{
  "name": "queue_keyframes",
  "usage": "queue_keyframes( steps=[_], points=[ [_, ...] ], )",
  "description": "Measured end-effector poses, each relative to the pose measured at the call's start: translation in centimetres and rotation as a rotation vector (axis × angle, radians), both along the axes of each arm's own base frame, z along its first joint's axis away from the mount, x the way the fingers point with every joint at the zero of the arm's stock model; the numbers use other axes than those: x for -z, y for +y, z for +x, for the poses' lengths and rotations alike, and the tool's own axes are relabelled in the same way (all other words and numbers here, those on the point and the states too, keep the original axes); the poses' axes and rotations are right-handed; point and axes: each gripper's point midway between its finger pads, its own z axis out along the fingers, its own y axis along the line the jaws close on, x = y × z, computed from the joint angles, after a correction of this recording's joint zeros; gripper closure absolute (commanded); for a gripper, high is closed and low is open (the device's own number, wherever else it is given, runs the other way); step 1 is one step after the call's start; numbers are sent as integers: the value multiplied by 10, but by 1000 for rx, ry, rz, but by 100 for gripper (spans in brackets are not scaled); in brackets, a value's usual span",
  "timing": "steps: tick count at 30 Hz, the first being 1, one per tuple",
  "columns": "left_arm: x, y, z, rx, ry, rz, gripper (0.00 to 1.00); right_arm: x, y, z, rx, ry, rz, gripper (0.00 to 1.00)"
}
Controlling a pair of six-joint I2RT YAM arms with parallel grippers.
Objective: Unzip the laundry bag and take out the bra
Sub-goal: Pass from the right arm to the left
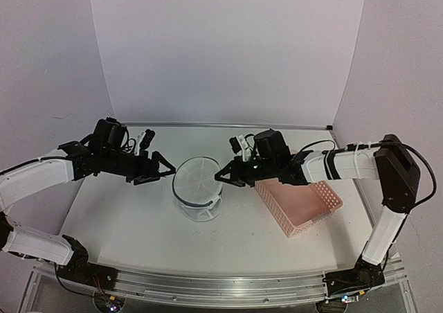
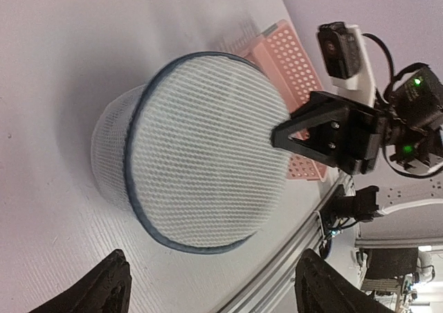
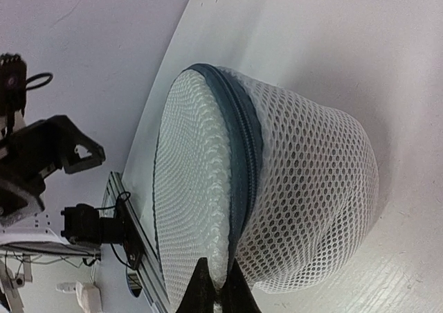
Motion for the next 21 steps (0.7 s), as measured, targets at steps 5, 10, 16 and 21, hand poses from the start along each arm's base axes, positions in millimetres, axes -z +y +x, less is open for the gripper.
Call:
queue_keyframes(
  steps=[5, 10, 16, 21],
  points=[
    [-8, -4, -15, -25, 33, -176, 15, -7, 11, 4, 136, 43, 54, 100],
    [26, -4, -26, -68, 162, -251, 14, -22, 24, 8, 244, 66, 139, 100],
    [33, -3, -25, -131, 220, -322, 14, -20, 35, 14, 337, 93, 204, 100],
    [25, -4, -19, -179, 229, -413, 16, -15, 42, 15, 380, 121, 241, 100]
  ],
)
